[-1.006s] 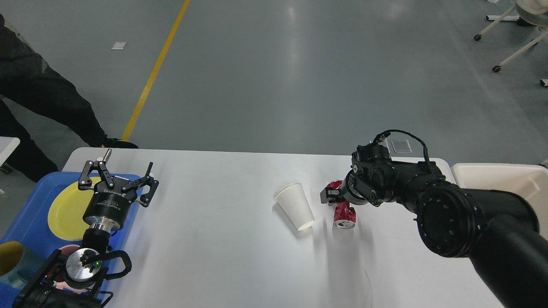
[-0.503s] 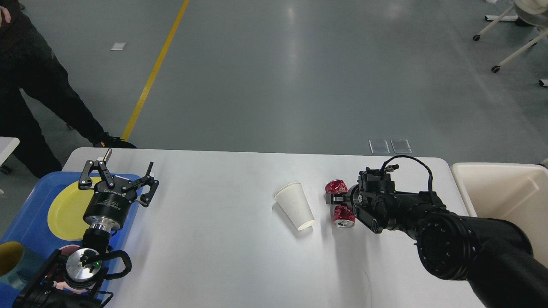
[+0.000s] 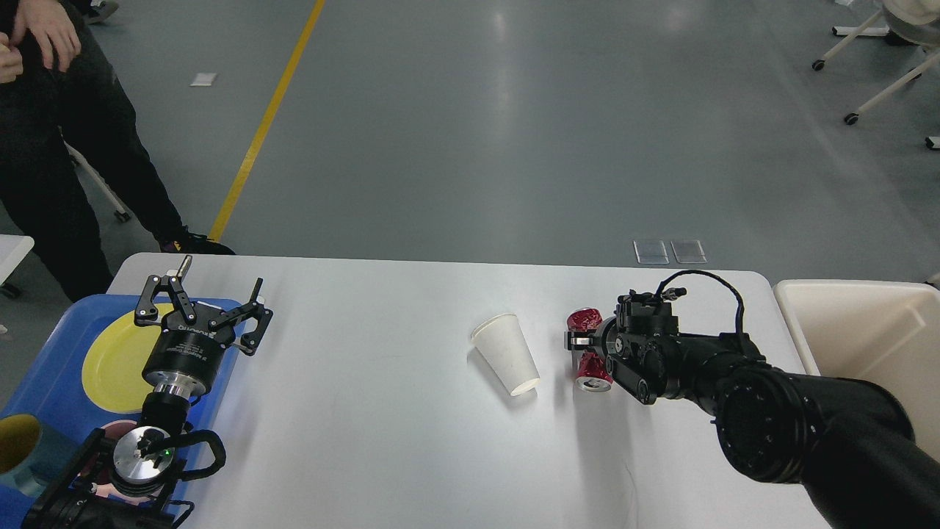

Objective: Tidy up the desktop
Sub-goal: 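Lower the right gripper onto the crushed red can and grasp it, then carry the red can to the white bin and drop it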

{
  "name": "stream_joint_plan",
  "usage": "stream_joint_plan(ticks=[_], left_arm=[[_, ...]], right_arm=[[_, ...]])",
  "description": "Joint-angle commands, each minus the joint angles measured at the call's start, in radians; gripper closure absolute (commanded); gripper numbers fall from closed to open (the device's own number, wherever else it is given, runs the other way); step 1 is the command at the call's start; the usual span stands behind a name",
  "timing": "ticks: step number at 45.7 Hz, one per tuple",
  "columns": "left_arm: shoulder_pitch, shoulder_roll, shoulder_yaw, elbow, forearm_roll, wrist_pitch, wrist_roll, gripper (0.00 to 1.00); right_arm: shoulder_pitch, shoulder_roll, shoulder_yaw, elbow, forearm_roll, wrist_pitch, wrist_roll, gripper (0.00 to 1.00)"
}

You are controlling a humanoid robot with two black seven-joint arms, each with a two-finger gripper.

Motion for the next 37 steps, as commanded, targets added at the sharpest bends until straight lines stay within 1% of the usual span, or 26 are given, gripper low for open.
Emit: stream_joint_plan(ticks=[1,4,6,7,8,9,13,20,24,34,37], left_arm=[[0.0,0.0,0.0,0.0,0.0,0.0,0.0,0.03],[0.0,0.0,0.0,0.0,0.0,0.0,0.0,0.03],[0.0,0.0,0.0,0.0,0.0,0.0,0.0,0.03],[0.0,0.0,0.0,0.0,0.0,0.0,0.0,0.03],[0.0,0.0,0.0,0.0,0.0,0.0,0.0,0.03],[0.0,0.0,0.0,0.0,0.0,0.0,0.0,0.03],[0.0,0.0,0.0,0.0,0.0,0.0,0.0,0.03],[0.0,0.0,0.0,0.0,0.0,0.0,0.0,0.03],[0.0,0.0,0.0,0.0,0.0,0.0,0.0,0.03],[0.0,0.0,0.0,0.0,0.0,0.0,0.0,0.03],[0.0,0.0,0.0,0.0,0.0,0.0,0.0,0.03]], right_arm=[[-0.007,-0.002,0.003,0.003,0.001,-0.002,0.0,0.57],[-0.007,-0.003,0.017,0.004,0.003,-0.002,-0.002,0.68],[-0.004,-0.003,0.03,0.009,0.006,0.003,-0.002,0.78],[-0.001,-0.003,0.036,0.015,0.006,0.003,-0.002,0.86],[0.001,-0.005,0.043,0.027,0.006,0.003,-0.002,0.96],[0.005,-0.006,0.047,0.046,0.006,0.004,-0.002,1.0],[0.021,-0.017,0.05,0.107,0.005,-0.004,-0.003,1.0],[0.057,-0.042,0.053,0.145,0.006,-0.005,-0.003,1.0],[0.129,-0.075,0.07,0.234,0.014,-0.004,-0.003,1.0],[0.402,-0.203,0.09,0.599,0.021,0.021,-0.008,1.0],[0.5,-0.245,0.073,0.711,0.035,0.061,-0.008,1.0]])
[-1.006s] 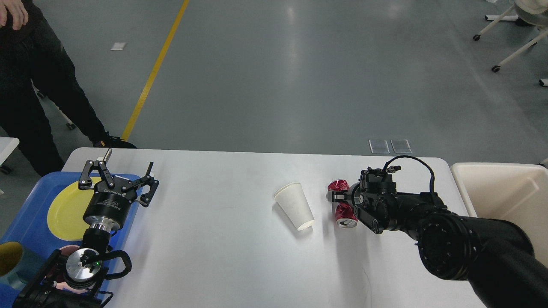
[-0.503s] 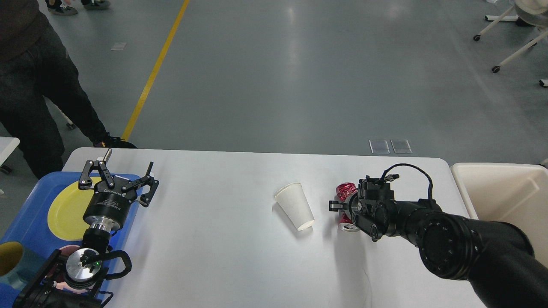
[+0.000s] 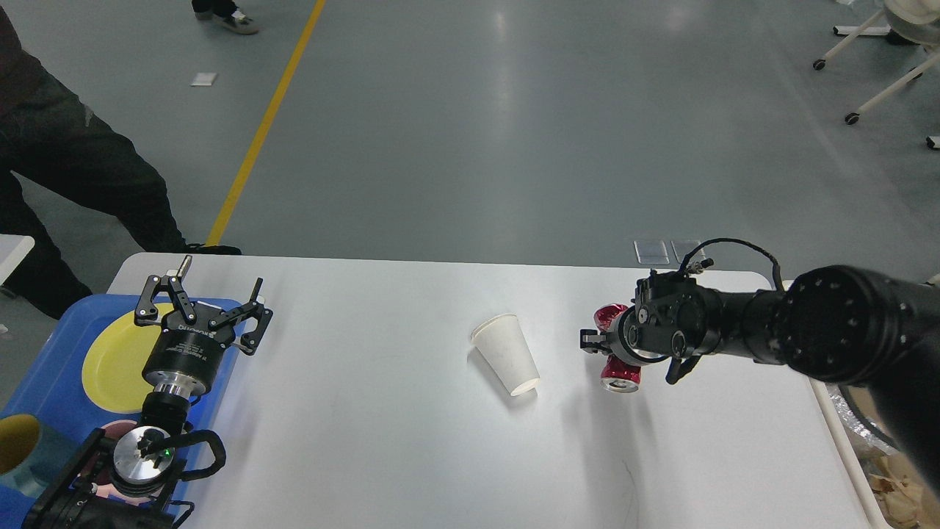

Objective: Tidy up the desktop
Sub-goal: 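Carry the red can to the white bin and drop it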

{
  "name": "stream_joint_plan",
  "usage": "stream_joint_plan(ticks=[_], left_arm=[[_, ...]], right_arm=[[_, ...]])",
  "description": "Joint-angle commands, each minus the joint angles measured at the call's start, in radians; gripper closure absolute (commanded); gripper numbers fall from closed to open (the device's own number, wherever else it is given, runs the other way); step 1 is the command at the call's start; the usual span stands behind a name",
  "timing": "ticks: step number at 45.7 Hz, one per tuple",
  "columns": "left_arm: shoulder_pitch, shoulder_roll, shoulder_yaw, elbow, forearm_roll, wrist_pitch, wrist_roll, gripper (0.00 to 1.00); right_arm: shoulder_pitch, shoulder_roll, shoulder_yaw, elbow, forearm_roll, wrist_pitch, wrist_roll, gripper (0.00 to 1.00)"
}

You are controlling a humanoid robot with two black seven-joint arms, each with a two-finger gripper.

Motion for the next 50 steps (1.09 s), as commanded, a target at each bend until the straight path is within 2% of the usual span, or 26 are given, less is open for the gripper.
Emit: stream_joint_plan(ticks=[1,9,13,26,41,45,50], left_arm=[[0.0,0.0,0.0,0.0,0.0,0.0,0.0,0.03],[0.0,0.0,0.0,0.0,0.0,0.0,0.0,0.03],[0.0,0.0,0.0,0.0,0.0,0.0,0.0,0.03],[0.0,0.0,0.0,0.0,0.0,0.0,-0.001,0.03],[0.0,0.0,0.0,0.0,0.0,0.0,-0.001,0.03],[0.0,-0.001,0.0,0.0,0.0,0.0,-0.001,0.03],[0.0,0.0,0.0,0.0,0.0,0.0,0.0,0.03]], right_arm=[[0.189,-0.08,-0.023,0.221,0.018,0.066,-0.001,1.0],[0.46,-0.19,-0.047,0.456,0.074,0.261,0.0,1.0],[0.592,-0.207,-0.096,0.547,0.117,0.336,0.0,1.0],[0.901,-0.278,-0.19,0.772,0.176,0.341,0.002,1.0],[0.89,-0.293,-0.424,0.76,0.249,0.225,0.014,1.0],[0.831,-0.362,-0.494,0.723,0.261,0.18,0.014,1.0],[0.691,-0.526,-0.506,0.596,0.248,0.139,0.014,1.0]])
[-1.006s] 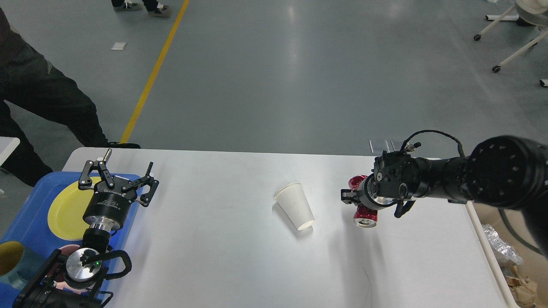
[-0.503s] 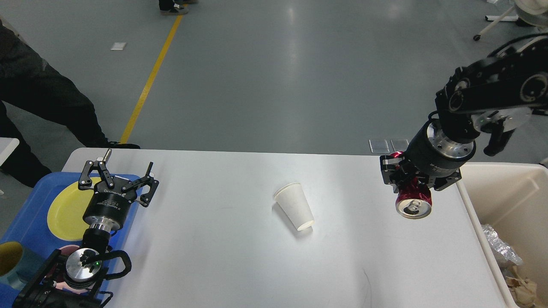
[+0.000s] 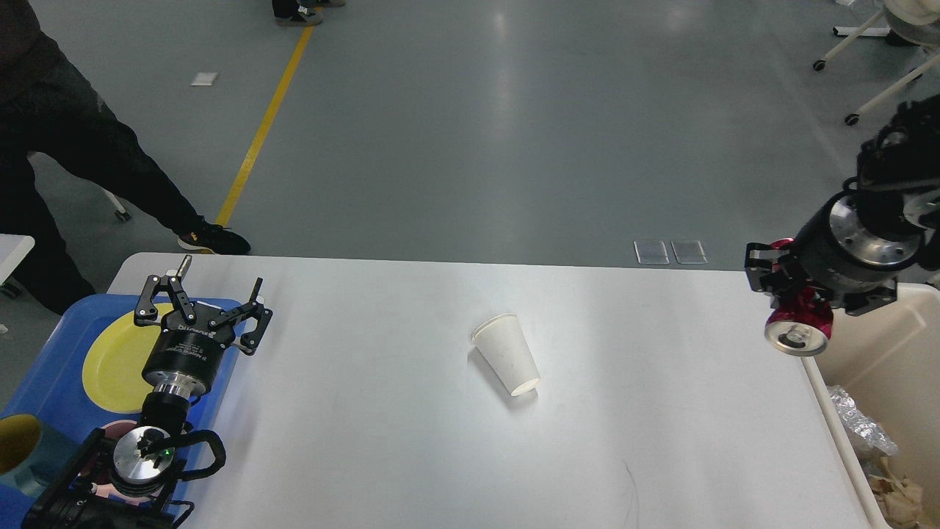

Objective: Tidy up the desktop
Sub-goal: 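Carry the red can to the white bin and drop it, then raise the right gripper out of the bin toward the paper cup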

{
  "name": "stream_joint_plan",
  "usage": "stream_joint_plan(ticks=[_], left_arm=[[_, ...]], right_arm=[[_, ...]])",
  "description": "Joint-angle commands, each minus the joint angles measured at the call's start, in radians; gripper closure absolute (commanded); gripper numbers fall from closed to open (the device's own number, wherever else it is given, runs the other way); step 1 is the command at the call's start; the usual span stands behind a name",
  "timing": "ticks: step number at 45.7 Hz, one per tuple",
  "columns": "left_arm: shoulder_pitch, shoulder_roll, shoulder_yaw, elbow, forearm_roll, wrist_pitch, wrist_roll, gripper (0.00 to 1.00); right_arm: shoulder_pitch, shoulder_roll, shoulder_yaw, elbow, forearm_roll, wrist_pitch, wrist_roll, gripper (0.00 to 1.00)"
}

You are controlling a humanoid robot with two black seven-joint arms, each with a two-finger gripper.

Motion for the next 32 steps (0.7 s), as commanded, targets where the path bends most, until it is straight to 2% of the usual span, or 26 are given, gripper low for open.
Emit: stream_joint_plan(ticks=[1,6,11,19,26,32], left_arm=[[0.0,0.0,0.0,0.0,0.0,0.0,0.0,0.03],[0.0,0.0,0.0,0.0,0.0,0.0,0.0,0.03],[0.0,-0.001,0.0,0.0,0.0,0.0,0.0,0.03],[0.0,-0.001,0.0,0.0,0.0,0.0,0.0,0.03],[0.0,0.0,0.0,0.0,0.0,0.0,0.0,0.03],[0.0,0.0,0.0,0.0,0.0,0.0,0.0,0.03]], right_arm=[[-0.17,-0.179,-0.017,-0.154,-0.014,-0.046,0.0,1.0],[-0.386,-0.263,0.03,-0.377,-0.017,-0.051,0.001,1.0],[-0.662,-0.309,0.187,-0.576,-0.017,-0.057,0.0,1.0],[-1.123,-0.305,0.449,-0.972,-0.016,-0.066,0.0,1.0],[-1.431,-0.161,0.609,-1.259,-0.016,-0.152,0.0,1.0],[-1.585,-0.035,0.649,-1.429,-0.002,-0.257,0.0,1.0]])
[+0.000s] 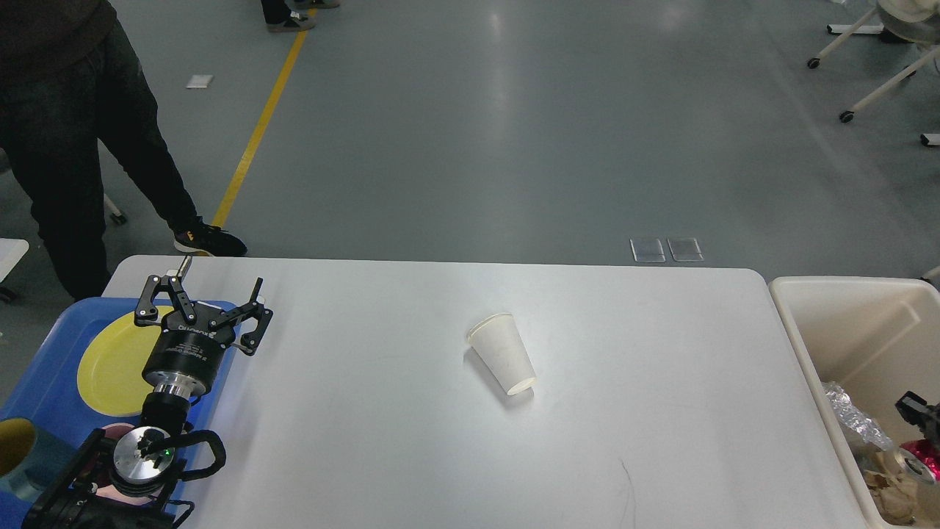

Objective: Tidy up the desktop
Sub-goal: 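Raise the right gripper out of the bin toward the paper cup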

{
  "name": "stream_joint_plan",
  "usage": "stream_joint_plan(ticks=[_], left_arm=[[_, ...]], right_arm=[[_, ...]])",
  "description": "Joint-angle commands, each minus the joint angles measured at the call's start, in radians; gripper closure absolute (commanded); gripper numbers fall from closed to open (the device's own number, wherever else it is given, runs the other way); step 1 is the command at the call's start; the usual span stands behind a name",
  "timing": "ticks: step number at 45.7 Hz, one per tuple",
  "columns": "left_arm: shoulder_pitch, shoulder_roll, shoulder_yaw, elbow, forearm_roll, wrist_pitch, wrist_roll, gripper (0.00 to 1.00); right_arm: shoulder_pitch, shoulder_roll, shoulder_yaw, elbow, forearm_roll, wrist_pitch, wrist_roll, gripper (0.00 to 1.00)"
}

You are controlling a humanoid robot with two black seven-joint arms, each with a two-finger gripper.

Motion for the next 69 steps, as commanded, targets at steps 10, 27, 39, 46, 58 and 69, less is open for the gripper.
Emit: stream_joint_plan(ticks=[10,27,39,46,58,69], left_arm=[[0.0,0.001,0.0,0.0,0.0,0.0,0.0,0.03],[0.0,0.001,0.0,0.0,0.0,0.0,0.002,0.03],[0.0,0.001,0.0,0.0,0.0,0.0,0.002,0.03],[0.0,0.001,0.0,0.0,0.0,0.0,0.0,0.03],[0.0,0.001,0.0,0.0,0.0,0.0,0.002,0.03],[0.0,0.001,0.0,0.0,0.0,0.0,0.002,0.03]], right_arm=[[-0.181,0.147,0.083,-0.173,0.014,-0.184,-0.006,1.0],[-0.181,0.167,0.077,-0.173,0.014,-0.217,-0.006,0.0],[-0.163,0.161,0.075,-0.157,0.011,-0.216,-0.008,0.0],[-0.065,0.12,0.063,-0.066,-0.008,-0.187,-0.014,0.0],[0.434,0.008,-0.179,0.445,-0.095,-0.072,-0.04,0.0],[0.949,0.09,-0.328,0.797,-0.094,0.261,-0.043,0.0]])
